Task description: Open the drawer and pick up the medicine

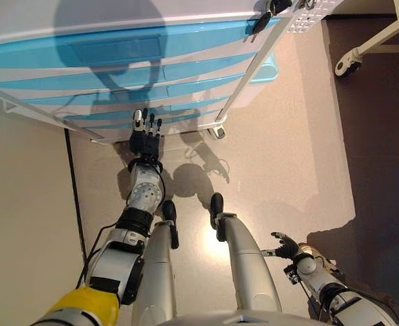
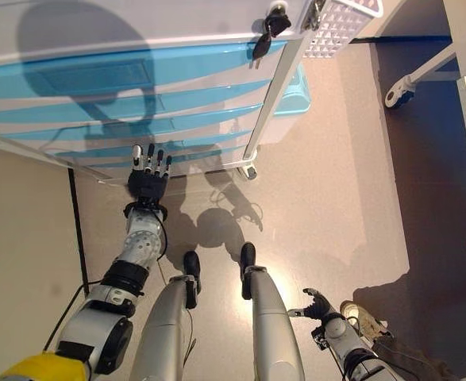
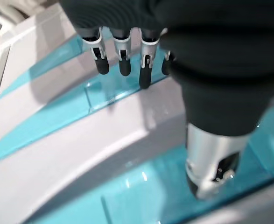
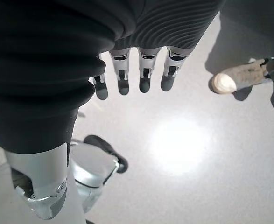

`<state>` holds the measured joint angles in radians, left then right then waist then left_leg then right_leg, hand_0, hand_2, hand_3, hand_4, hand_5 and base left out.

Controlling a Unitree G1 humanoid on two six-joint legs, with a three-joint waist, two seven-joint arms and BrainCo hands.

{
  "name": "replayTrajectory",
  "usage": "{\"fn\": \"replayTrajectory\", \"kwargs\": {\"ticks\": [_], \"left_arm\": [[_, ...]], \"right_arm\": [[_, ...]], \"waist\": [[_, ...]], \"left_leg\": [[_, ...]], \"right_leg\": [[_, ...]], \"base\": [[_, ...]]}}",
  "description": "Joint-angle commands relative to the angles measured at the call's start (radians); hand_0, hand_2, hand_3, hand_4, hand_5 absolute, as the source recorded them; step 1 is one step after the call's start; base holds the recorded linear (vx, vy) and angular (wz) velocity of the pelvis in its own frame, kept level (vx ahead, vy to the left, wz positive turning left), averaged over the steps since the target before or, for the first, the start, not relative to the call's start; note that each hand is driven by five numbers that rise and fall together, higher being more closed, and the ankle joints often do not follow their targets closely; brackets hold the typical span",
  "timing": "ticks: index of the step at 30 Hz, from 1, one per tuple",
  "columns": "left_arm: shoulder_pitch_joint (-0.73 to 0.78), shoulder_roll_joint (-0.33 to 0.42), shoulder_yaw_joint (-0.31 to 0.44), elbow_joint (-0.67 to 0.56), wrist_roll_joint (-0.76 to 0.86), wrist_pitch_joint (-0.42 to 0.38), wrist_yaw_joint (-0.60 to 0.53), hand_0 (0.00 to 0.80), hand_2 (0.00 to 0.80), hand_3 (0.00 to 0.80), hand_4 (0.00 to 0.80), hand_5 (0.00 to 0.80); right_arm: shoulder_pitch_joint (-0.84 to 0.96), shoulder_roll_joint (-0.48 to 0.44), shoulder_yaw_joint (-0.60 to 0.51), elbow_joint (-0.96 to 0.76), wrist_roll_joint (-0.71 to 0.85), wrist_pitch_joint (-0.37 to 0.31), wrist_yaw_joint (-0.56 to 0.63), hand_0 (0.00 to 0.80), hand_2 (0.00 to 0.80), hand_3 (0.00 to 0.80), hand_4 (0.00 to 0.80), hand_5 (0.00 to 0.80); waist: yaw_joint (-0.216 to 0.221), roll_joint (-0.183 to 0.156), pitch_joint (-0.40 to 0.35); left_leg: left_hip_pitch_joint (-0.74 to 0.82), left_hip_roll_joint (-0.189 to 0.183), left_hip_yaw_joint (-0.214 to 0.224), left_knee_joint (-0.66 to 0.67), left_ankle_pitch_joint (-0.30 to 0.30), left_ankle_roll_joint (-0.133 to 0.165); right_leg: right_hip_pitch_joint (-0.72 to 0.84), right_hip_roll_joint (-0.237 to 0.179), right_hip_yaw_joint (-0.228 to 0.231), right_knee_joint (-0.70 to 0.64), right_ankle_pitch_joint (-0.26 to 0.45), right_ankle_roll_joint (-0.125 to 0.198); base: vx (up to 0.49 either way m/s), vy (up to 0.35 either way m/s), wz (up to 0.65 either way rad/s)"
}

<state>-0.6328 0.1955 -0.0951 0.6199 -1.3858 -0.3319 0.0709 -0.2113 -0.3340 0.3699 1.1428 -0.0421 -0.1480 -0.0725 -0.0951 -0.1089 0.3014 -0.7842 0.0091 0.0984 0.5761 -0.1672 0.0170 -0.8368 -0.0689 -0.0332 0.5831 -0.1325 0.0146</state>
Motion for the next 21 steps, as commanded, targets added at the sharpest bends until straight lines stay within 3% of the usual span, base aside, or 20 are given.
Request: {"fn": "replayTrajectory", "kwargs": {"ticks": [1,10,21], "left_arm": [[-0.152,0.045,0.055,-0.027,0.083,-0.059,-0.035,0.0,0.0,0.0,0.0,0.0],[-0.214,0.088,0.06,-0.057,0.076,-0.08,-0.04,0.0,0.0,0.0,0.0,0.0],[-0.219,0.106,0.018,-0.199,0.07,-0.102,-0.071,0.0,0.0,0.0,0.0,0.0]], "right_arm": [[0.038,-0.071,0.036,0.004,-0.006,-0.006,0.006,0.0,0.0,0.0,0.0,0.0],[0.042,-0.079,0.047,0.011,-0.014,-0.007,0.023,0.0,0.0,0.0,0.0,0.0],[0.05,-0.083,0.049,0.024,-0.027,-0.003,0.039,0.0,0.0,0.0,0.0,0.0]], "waist": [[0.001,0.028,-0.052],[0.0,0.032,-0.071],[0.014,0.042,-0.073]], "left_leg": [[-0.02,-0.045,-0.014,-0.052,0.012,0.053],[-0.023,-0.046,-0.022,-0.058,0.012,0.051],[0.017,-0.057,-0.028,-0.092,0.026,0.049]], "right_leg": [[-0.004,0.018,-0.005,-0.036,0.091,0.027],[-0.005,0.016,-0.009,-0.039,0.091,0.03],[0.028,0.008,-0.013,-0.045,0.09,0.03]], "base": [[0.0,0.0,0.0],[0.0,0.0,0.0],[0.001,-0.003,0.01]]}}
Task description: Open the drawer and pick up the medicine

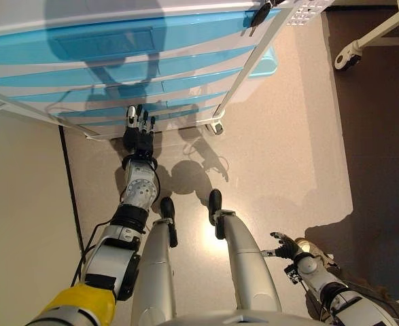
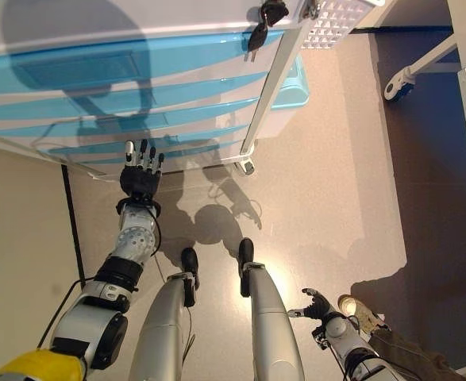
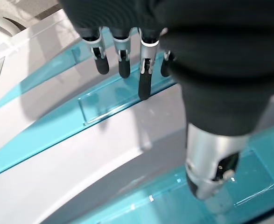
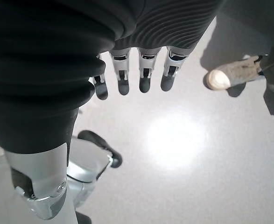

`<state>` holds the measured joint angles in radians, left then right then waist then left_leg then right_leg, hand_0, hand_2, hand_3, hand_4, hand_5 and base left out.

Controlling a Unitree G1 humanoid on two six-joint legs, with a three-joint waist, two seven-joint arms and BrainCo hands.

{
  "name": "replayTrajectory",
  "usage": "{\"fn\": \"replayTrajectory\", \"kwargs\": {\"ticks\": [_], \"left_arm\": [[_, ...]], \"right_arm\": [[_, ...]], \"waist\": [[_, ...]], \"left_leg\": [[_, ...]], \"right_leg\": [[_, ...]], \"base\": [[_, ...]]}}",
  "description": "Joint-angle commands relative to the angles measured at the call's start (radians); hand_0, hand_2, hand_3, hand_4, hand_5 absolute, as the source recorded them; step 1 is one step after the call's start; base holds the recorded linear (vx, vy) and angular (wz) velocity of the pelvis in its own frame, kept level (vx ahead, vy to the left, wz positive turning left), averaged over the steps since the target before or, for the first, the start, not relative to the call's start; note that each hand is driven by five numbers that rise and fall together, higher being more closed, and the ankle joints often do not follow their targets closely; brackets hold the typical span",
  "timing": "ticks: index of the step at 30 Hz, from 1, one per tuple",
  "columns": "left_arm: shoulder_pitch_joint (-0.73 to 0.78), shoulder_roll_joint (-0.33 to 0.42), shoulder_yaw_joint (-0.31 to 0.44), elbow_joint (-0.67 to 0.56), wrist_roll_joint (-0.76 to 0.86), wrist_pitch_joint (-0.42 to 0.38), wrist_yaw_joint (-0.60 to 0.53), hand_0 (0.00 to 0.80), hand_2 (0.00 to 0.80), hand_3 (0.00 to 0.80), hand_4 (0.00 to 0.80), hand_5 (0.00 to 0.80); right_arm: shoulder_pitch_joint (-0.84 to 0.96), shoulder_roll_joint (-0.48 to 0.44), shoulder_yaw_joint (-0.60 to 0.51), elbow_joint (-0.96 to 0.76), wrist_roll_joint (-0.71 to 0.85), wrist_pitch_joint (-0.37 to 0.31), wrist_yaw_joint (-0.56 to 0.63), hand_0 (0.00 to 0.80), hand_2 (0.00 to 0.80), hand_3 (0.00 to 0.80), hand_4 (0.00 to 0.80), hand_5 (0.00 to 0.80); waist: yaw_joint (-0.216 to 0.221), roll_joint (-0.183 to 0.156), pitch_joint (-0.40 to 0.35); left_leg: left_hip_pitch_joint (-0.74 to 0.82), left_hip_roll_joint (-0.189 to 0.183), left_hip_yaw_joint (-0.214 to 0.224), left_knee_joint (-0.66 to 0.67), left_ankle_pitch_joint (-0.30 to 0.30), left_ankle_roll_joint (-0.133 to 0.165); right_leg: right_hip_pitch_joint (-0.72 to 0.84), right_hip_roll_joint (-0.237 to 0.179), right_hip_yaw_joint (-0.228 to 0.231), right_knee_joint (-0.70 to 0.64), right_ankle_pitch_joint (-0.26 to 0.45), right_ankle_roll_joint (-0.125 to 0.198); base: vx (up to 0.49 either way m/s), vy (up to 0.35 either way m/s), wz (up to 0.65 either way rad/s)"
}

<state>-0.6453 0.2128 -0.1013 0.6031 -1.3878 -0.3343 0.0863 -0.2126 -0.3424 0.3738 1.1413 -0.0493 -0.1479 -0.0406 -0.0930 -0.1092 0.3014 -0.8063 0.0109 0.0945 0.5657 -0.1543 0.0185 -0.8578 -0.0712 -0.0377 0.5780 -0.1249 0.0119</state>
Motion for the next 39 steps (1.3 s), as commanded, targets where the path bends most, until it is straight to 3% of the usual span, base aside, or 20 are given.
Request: {"fn": "replayTrajectory", "kwargs": {"ticks": [1,18,39], "left_arm": [[-0.211,0.09,0.014,-0.197,0.064,-0.101,-0.095,0.0,0.0,0.0,0.0,0.0],[-0.193,0.104,-0.026,-0.284,0.053,-0.088,-0.137,0.0,0.0,0.0,0.0,0.0],[-0.242,0.122,-0.006,-0.234,0.038,-0.085,-0.142,0.0,0.0,0.0,0.0,0.0]], "right_arm": [[0.058,-0.079,0.047,0.026,-0.022,-0.003,0.01,0.0,0.0,0.0,0.0,0.0],[0.08,-0.09,0.058,0.026,-0.042,-0.004,0.026,0.0,0.0,0.0,0.0,0.0],[0.079,-0.093,0.074,0.041,-0.07,0.005,0.033,0.0,0.0,0.0,0.0,0.0]], "waist": [[0.014,0.042,-0.077],[0.029,0.031,-0.084],[0.023,0.016,-0.101]], "left_leg": [[0.053,-0.061,-0.026,-0.089,0.015,0.046],[0.184,-0.079,-0.042,-0.203,0.062,0.028],[0.235,-0.074,-0.053,-0.222,0.064,0.022]], "right_leg": [[0.061,0.009,-0.009,-0.043,0.083,0.032],[0.196,0.0,-0.024,-0.139,0.107,0.036],[0.252,0.006,-0.018,-0.165,0.11,0.038]], "base": [[0.008,-0.016,0.04],[0.006,-0.012,0.03],[0.001,-0.001,0.01]]}}
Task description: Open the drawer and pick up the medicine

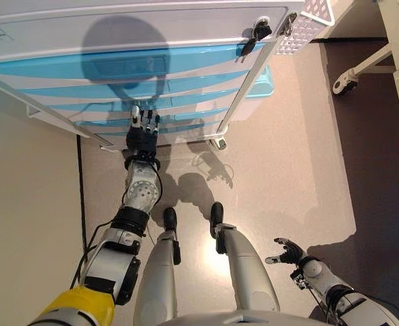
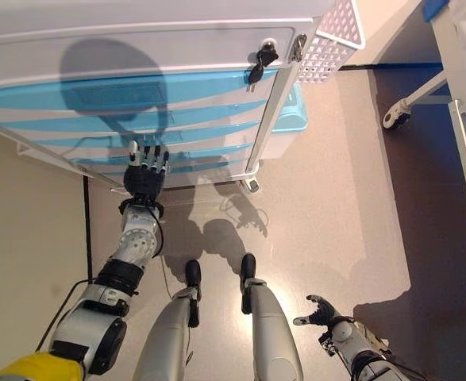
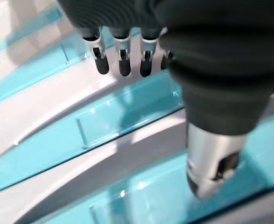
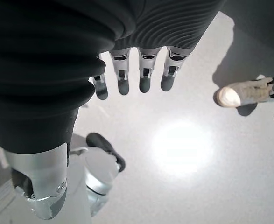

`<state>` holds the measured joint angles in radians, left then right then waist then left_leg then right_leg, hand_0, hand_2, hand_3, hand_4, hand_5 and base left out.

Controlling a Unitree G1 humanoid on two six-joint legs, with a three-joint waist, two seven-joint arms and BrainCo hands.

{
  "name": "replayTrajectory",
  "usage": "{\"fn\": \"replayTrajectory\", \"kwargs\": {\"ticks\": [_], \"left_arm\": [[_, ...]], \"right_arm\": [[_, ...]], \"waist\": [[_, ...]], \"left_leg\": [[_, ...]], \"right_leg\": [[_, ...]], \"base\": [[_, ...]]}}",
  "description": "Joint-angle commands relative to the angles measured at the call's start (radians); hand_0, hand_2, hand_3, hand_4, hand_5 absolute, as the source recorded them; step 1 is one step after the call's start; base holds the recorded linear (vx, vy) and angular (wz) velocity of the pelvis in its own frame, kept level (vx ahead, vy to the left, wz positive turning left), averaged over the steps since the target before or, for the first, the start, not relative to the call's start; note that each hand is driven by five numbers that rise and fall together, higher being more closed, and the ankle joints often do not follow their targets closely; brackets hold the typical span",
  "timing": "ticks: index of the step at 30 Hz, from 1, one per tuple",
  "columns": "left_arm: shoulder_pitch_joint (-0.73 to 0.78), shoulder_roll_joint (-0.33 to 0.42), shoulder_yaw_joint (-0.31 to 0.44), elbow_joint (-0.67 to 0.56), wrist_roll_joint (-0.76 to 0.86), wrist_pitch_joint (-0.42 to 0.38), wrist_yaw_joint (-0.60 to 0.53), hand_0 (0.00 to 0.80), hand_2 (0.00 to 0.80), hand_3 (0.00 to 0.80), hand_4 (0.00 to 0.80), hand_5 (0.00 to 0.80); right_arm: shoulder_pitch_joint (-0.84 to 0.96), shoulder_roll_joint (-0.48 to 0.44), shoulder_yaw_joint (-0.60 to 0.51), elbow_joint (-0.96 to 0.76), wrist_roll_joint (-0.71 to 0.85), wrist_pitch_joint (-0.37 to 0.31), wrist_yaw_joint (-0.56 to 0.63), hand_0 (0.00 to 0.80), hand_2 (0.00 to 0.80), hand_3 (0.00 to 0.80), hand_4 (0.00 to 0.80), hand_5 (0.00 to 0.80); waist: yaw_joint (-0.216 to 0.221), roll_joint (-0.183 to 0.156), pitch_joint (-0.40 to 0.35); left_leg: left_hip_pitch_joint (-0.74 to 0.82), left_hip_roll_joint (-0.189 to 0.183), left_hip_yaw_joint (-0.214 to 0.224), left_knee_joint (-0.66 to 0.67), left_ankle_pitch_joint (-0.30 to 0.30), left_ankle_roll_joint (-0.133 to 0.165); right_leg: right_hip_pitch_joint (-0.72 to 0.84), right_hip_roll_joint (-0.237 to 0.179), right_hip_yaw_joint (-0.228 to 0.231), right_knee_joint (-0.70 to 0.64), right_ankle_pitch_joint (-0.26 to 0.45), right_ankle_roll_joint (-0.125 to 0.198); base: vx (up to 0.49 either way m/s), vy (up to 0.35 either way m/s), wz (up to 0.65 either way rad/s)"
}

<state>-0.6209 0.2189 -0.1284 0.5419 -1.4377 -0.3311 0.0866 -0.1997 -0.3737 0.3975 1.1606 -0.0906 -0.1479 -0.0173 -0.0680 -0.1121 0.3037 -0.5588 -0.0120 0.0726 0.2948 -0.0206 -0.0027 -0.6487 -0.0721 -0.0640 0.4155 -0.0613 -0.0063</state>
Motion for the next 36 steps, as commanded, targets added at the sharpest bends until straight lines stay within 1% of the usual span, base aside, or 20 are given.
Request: {"fn": "replayTrajectory", "kwargs": {"ticks": [1,15,16,19,20,21,22,23,24,25,26,27,28,29,30,31,32,33,35,36], "left_arm": [[-0.266,0.116,0.021,-0.173,0.088,-0.088,-0.143,0.0,0.0,0.0,0.0,0.0],[-0.303,0.123,-0.01,-0.214,0.073,-0.086,-0.178,0.0,0.0,0.0,0.0,0.0],[-0.304,0.123,-0.01,-0.215,0.073,-0.087,-0.178,0.0,0.0,0.0,0.0,0.0],[-0.305,0.125,-0.008,-0.226,0.069,-0.088,-0.178,0.0,0.0,0.0,0.0,0.0],[-0.304,0.124,-0.008,-0.225,0.069,-0.088,-0.177,0.0,0.0,0.0,0.0,0.0],[-0.302,0.124,-0.01,-0.228,0.07,-0.088,-0.178,0.0,0.0,0.0,0.0,0.0],[-0.301,0.125,-0.008,-0.23,0.071,-0.088,-0.177,0.0,0.0,0.0,0.0,0.0],[-0.301,0.126,-0.01,-0.233,0.074,-0.089,-0.177,0.104,0.104,0.104,0.104,0.104],[-0.3,0.126,-0.014,-0.231,0.08,-0.087,-0.177,0.195,0.195,0.195,0.195,0.195],[-0.303,0.126,-0.01,-0.228,0.085,-0.088,-0.176,0.417,0.417,0.417,0.417,0.417],[-0.304,0.126,-0.01,-0.228,0.085,-0.088,-0.176,0.496,0.496,0.496,0.496,0.496],[-0.311,0.127,-0.01,-0.222,0.093,-0.091,-0.171,0.524,0.524,0.524,0.524,0.524],[-0.325,0.12,-0.007,-0.207,0.093,-0.094,-0.163,0.787,0.787,0.787,0.787,0.787],[-0.326,0.12,-0.008,-0.206,0.093,-0.094,-0.163,0.8,0.8,0.8,0.8,0.8],[-0.335,0.119,-0.007,-0.199,0.094,-0.097,-0.161,0.8,0.8,0.8,0.8,0.8],[-0.34,0.119,-0.006,-0.194,0.096,-0.099,-0.159,0.8,0.8,0.8,0.8,0.8],[-0.349,0.114,-0.003,-0.19,0.103,-0.105,-0.152,0.8,0.8,0.8,0.8,0.8],[-0.349,0.113,-0.003,-0.19,0.103,-0.104,-0.152,0.8,0.8,0.8,0.8,0.8],[-0.363,0.108,-0.002,-0.189,0.108,-0.112,-0.144,0.8,0.8,0.8,0.8,0.8],[-0.368,0.108,-0.003,-0.19,0.112,-0.115,-0.14,0.8,0.8,0.8,0.8,0.8]], "right_arm": [[0.066,-0.062,0.05,0.021,-0.029,0.005,0.01,0.0,0.0,0.0,0.0,0.0],[0.064,-0.061,0.069,0.023,-0.035,0.006,0.022,0.0,0.0,0.0,0.0,0.0],[0.063,-0.061,0.068,0.023,-0.035,0.005,0.022,0.0,0.0,0.0,0.0,0.0],[0.06,-0.058,0.07,0.025,-0.037,0.006,0.023,0.0,0.0,0.0,0.0,0.0],[0.06,-0.057,0.071,0.026,-0.037,0.006,0.023,0.0,0.0,0.0,0.0,0.0],[0.059,-0.057,0.07,0.026,-0.037,0.006,0.024,0.0,0.0,0.0,0.0,0.0],[0.061,-0.056,0.069,0.026,-0.037,0.006,0.024,0.0,0.0,0.0,0.0,0.0],[0.06,-0.056,0.069,0.026,-0.037,0.006,0.024,0.0,0.0,0.0,0.0,0.0],[0.061,-0.056,0.07,0.027,-0.038,0.007,0.025,0.0,0.0,0.0,0.0,0.0],[0.063,-0.056,0.07,0.027,-0.04,0.006,0.025,0.0,0.0,0.0,0.0,0.0],[0.063,-0.056,0.07,0.027,-0.04,0.006,0.025,0.0,0.0,0.0,0.0,0.0],[0.063,-0.056,0.072,0.031,-0.041,0.007,0.025,0.0,0.0,0.0,0.0,0.0],[0.063,-0.055,0.075,0.03,-0.044,0.007,0.025,0.0,0.0,0.0,0.0,0.0],[0.063,-0.055,0.075,0.03,-0.044,0.007,0.025,0.0,0.0,0.0,0.0,0.0],[0.064,-0.055,0.076,0.029,-0.043,0.008,0.025,0.0,0.0,0.0,0.0,0.0],[0.066,-0.054,0.078,0.032,-0.045,0.008,0.025,0.0,0.0,0.0,0.0,0.0],[0.067,-0.053,0.081,0.034,-0.05,0.008,0.024,0.0,0.0,0.0,0.0,0.0],[0.067,-0.053,0.081,0.035,-0.05,0.009,0.024,0.0,0.0,0.0,0.0,0.0],[0.063,-0.054,0.085,0.035,-0.052,0.008,0.022,0.0,0.0,0.0,0.0,0.0],[0.063,-0.054,0.086,0.037,-0.051,0.009,0.022,0.0,0.0,0.0,0.0,0.0]], "waist": [[-0.001,0.018,-0.103],[0.002,0.01,-0.12],[0.001,0.007,-0.115],[0.004,0.009,-0.112],[0.005,0.011,-0.118],[0.005,0.011,-0.112],[0.006,0.013,-0.117],[0.006,0.012,-0.111],[0.007,0.014,-0.116],[0.006,0.013,-0.112],[0.006,0.012,-0.112],[0.007,0.014,-0.117],[0.004,0.01,-0.113],[0.004,0.012,-0.118],[0.002,0.008,-0.112],[0.001,0.009,-0.119],[0.002,0.005,-0.116],[0.002,0.007,-0.122],[0.001,0.004,-0.117],[0.001,0.005,-0.125]], "left_leg": [[-0.013,-0.051,-0.031,0.049,-0.069,0.043],[0.037,-0.048,-0.038,0.047,-0.075,0.04],[0.024,-0.048,-0.027,0.045,-0.045,0.045],[0.028,-0.049,-0.027,0.046,-0.044,0.045],[0.04,-0.049,-0.038,0.047,-0.072,0.04],[0.027,-0.05,-0.026,0.048,-0.044,0.046],[0.039,-0.051,-0.037,0.048,-0.071,0.041],[0.029,-0.05,-0.026,0.046,-0.043,0.046],[0.042,-0.051,-0.038,0.046,-0.07,0.041],[0.033,-0.051,-0.027,0.04,-0.042,0.047],[0.033,-0.051,-0.027,0.04,-0.041,0.047],[0.046,-0.051,-0.038,0.039,-0.068,0.041],[0.036,-0.05,-0.026,0.036,-0.039,0.046],[0.048,-0.051,-0.037,0.036,-0.066,0.041],[0.037,-0.05,-0.026,0.034,-0.037,0.045],[0.05,-0.05,-0.038,0.031,-0.063,0.04],[0.043,-0.048,-0.028,0.021,-0.033,0.044],[0.056,-0.049,-0.04,0.021,-0.06,0.039],[0.05,-0.046,-0.028,0.01,-0.027,0.041],[0.064,-0.047,-0.04,0.004,-0.052,0.035]], "right_leg": [[0.043,0.007,0.009,-0.003,0.047,0.056],[0.098,0.011,0.008,-0.005,0.031,0.054],[0.089,0.007,0.0,-0.013,0.059,0.047],[0.095,0.005,-0.002,-0.013,0.057,0.047],[0.104,0.01,0.006,-0.007,0.032,0.054],[0.094,0.005,-0.002,-0.011,0.057,0.047],[0.103,0.009,0.006,-0.004,0.03,0.053],[0.095,0.005,-0.002,-0.008,0.055,0.046],[0.103,0.009,0.007,0.0,0.029,0.053],[0.094,0.005,-0.001,-0.005,0.054,0.045],[0.095,0.004,-0.001,-0.004,0.054,0.045],[0.104,0.008,0.008,0.003,0.029,0.052],[0.094,0.005,-0.001,-0.002,0.053,0.045],[0.102,0.009,0.008,0.004,0.028,0.052],[0.095,0.005,-0.001,-0.002,0.054,0.044],[0.105,0.01,0.007,0.002,0.029,0.052],[0.101,0.006,-0.003,-0.009,0.055,0.046],[0.11,0.01,0.006,-0.003,0.03,0.053],[0.108,0.005,-0.004,-0.018,0.056,0.047],[0.117,0.01,0.005,-0.016,0.031,0.054]], "base": [[0.0,0.0,0.0],[-0.008,0.0,0.0],[-0.11,0.003,-0.02],[-0.009,0.004,-0.01],[0.0,0.0,0.0],[0.092,0.005,-0.01],[-0.114,0.009,-0.02],[0.086,0.007,-0.03],[-0.119,0.014,-0.03],[0.0,0.0,0.0],[0.0,0.0,0.0],[0.0,0.0,0.0],[0.087,0.006,-0.01],[-0.11,0.001,-0.03],[0.098,-0.007,-0.04],[-0.094,-0.011,-0.05],[0.11,-0.011,-0.03],[0.0,0.0,0.0],[0.0,0.0,0.0],[-0.089,-0.011,0.0]]}}
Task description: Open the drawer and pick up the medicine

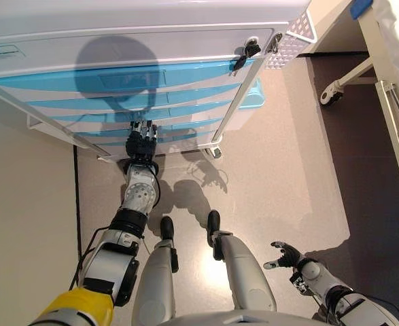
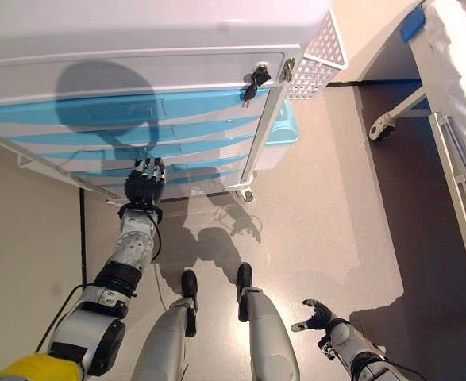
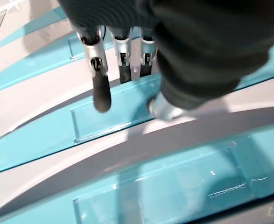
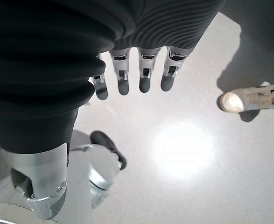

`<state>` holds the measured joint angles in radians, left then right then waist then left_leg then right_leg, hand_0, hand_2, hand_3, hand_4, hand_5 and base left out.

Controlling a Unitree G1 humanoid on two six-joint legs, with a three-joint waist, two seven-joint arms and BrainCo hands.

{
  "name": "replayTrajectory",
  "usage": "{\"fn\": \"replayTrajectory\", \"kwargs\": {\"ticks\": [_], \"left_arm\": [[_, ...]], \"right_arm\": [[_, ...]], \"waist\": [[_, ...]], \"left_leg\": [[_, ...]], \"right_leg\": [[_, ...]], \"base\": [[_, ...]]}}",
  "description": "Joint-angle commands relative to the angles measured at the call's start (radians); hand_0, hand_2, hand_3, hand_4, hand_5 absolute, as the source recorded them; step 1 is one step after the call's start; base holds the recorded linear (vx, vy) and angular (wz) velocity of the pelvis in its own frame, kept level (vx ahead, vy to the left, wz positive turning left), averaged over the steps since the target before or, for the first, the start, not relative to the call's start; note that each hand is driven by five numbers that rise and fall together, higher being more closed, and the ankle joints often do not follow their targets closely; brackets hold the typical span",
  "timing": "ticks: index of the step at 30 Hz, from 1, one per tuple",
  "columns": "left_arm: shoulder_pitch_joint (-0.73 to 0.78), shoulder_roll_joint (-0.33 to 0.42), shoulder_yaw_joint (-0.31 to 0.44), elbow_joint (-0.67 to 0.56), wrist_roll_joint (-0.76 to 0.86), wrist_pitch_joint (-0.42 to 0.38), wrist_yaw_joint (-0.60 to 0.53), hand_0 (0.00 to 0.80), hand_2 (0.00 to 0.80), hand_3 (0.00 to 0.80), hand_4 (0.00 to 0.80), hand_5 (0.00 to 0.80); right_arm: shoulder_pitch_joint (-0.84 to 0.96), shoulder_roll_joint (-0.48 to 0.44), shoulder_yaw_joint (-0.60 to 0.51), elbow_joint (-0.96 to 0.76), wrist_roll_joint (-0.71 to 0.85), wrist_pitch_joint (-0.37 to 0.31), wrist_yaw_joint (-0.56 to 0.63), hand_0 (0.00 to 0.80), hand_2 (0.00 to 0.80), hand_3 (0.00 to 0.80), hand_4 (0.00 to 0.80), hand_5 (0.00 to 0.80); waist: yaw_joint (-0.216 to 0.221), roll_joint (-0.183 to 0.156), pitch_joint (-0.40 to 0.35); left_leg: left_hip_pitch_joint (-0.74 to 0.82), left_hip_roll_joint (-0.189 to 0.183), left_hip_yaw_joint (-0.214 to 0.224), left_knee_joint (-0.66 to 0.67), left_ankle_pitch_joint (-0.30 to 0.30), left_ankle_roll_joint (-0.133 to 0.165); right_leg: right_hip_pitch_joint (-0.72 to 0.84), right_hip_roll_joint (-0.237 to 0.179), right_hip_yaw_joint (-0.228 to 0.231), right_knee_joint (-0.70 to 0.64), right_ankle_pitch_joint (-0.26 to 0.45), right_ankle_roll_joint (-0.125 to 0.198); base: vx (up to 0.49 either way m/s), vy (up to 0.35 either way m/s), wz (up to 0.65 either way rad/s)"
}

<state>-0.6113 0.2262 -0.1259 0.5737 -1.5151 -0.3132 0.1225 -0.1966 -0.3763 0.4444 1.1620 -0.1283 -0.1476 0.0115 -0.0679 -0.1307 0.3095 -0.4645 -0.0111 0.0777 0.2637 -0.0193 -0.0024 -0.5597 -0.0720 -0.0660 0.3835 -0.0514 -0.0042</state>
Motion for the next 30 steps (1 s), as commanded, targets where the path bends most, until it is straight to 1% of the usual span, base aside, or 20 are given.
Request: {"fn": "replayTrajectory", "kwargs": {"ticks": [1,4,12,20,26,27,28,30], "left_arm": [[-0.381,0.097,-0.006,-0.223,0.191,-0.133,-0.174,0.8,0.8,0.8,0.8,0.8],[-0.378,0.095,-0.006,-0.226,0.199,-0.135,-0.168,0.8,0.8,0.8,0.8,0.8],[-0.322,0.085,-0.007,-0.259,0.203,-0.122,-0.174,0.8,0.8,0.8,0.8,0.8],[-0.202,0.062,0.003,-0.301,0.2,-0.099,-0.184,0.8,0.8,0.8,0.8,0.8],[-0.134,0.052,0.013,-0.323,0.195,-0.087,-0.196,0.8,0.8,0.8,0.8,0.8],[-0.089,0.04,0.021,-0.336,0.191,-0.075,-0.207,0.8,0.8,0.8,0.8,0.8],[-0.088,0.04,0.021,-0.336,0.191,-0.075,-0.206,0.8,0.8,0.8,0.8,0.8],[-0.031,0.03,0.034,-0.341,0.193,-0.065,-0.213,0.8,0.8,0.8,0.8,0.8]], "right_arm": [[0.058,-0.052,0.041,0.037,-0.014,0.009,-0.009,0.0,0.0,0.0,0.0,0.0],[0.054,-0.046,0.042,0.043,-0.014,0.011,-0.012,0.0,0.0,0.0,0.0,0.0],[0.051,-0.031,0.054,0.04,-0.017,0.012,-0.014,0.0,0.0,0.0,0.0,0.0],[0.049,-0.003,0.052,0.057,-0.029,0.019,-0.021,0.0,0.0,0.0,0.0,0.0],[0.051,0.007,0.043,0.063,-0.039,0.023,-0.027,0.0,0.0,0.0,0.0,0.0],[0.051,0.014,0.038,0.074,-0.048,0.026,-0.028,0.0,0.0,0.0,0.0,0.0],[0.051,0.014,0.038,0.074,-0.048,0.026,-0.028,0.0,0.0,0.0,0.0,0.0],[0.05,0.023,0.03,0.077,-0.052,0.027,-0.029,0.0,0.0,0.0,0.0,0.0]], "waist": [[0.001,0.021,-0.126],[0.003,0.023,-0.127],[0.017,0.028,-0.131],[0.043,0.039,-0.139],[0.051,0.051,-0.15],[0.055,0.055,-0.155],[0.055,0.055,-0.154],[0.06,0.059,-0.163]], "left_leg": [[-0.041,-0.048,-0.036,0.029,-0.02,0.039],[-0.029,-0.048,-0.039,0.009,-0.012,0.04],[0.017,-0.053,-0.067,-0.051,0.017,0.031],[0.086,-0.057,-0.104,-0.124,0.046,0.024],[0.13,-0.058,-0.124,-0.165,0.06,0.021],[0.149,-0.058,-0.129,-0.171,0.06,0.021],[0.15,-0.058,-0.129,-0.172,0.06,0.021],[0.17,-0.057,-0.135,-0.171,0.057,0.02]], "right_leg": [[0.022,0.006,-0.004,0.006,0.048,0.046],[0.027,0.005,-0.006,0.005,0.048,0.047],[0.059,0.003,-0.022,0.011,0.028,0.044],[0.113,0.001,-0.047,0.007,0.002,0.04],[0.15,0.002,-0.065,0.006,-0.012,0.039],[0.17,0.0,-0.073,0.003,-0.016,0.039],[0.171,0.0,-0.073,0.002,-0.016,0.039],[0.194,0.0,-0.082,-0.001,-0.019,0.04]], "base": [[0.0,0.0,0.0],[-0.028,-0.001,0.0],[0.02,-0.017,0.05],[0.038,-0.031,0.08],[0.041,-0.018,0.07],[0.04,-0.02,0.08],[0.043,-0.017,0.1],[0.038,-0.016,0.07]]}}
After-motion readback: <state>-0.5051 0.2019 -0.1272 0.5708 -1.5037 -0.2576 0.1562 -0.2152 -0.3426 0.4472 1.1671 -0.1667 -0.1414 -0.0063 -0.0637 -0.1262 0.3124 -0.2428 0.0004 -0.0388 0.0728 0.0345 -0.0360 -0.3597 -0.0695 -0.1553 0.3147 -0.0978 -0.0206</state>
